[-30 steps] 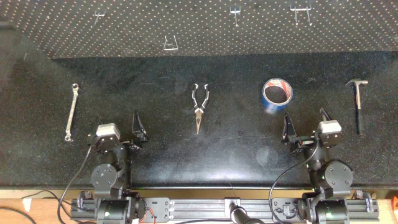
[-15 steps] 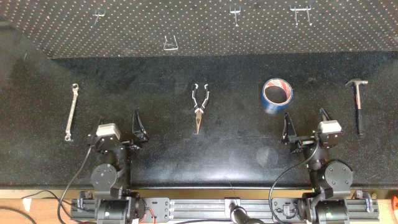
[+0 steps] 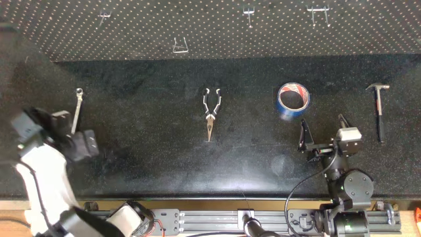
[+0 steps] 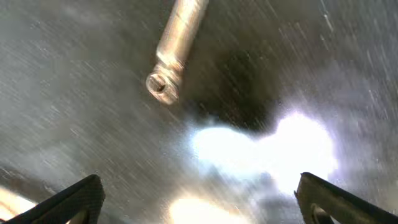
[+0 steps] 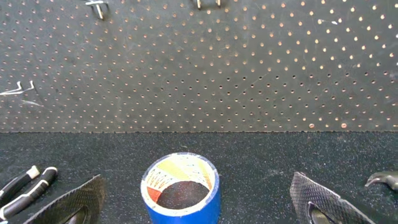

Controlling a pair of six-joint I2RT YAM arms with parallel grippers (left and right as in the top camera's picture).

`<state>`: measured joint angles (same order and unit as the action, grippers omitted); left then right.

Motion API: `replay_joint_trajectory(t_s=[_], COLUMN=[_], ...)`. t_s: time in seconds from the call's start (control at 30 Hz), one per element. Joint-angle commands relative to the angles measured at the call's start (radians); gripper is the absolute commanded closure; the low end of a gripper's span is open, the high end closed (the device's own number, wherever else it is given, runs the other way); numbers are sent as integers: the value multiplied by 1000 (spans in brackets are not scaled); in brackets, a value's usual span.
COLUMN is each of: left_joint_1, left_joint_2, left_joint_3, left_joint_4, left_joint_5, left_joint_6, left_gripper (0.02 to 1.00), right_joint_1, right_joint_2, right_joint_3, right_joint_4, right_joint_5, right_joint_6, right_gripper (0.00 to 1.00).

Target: Place Tools Onto Pegboard

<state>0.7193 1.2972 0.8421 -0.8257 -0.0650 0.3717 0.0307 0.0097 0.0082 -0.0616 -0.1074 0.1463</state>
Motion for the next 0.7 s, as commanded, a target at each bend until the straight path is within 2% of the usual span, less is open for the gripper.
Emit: replay_joint_trajectory(t_s=[0.03,0.13,0.23,0.47,0.6,0.7], left_joint_1=[47,46,45,45,46,47], left_joint_2=[231,361,452,540,556,575], left_joint_3=[242,314,322,322,322,322], left_joint_4=[-8,-17,-12,63,66,62], left_joint_5=[60,119,134,135,184,187], left_joint_6=[109,301,370,330,312,312], left_gripper=[25,25,25,25,25,25], right_joint_1=[-6,-6,-6,-6,-6,-6], right_joint_2=[-9,-9,-9,-9,-9,-9], right_joint_3=[-4,-4,-4,-4,-4,-4], right_joint_4=[-2,-2,-2,-2,-2,-2], right_joint_5=[-6,-6,-6,-6,-6,-6], right_joint_6=[14,14,14,14,14,14], right_gripper=[25,25,25,25,25,25])
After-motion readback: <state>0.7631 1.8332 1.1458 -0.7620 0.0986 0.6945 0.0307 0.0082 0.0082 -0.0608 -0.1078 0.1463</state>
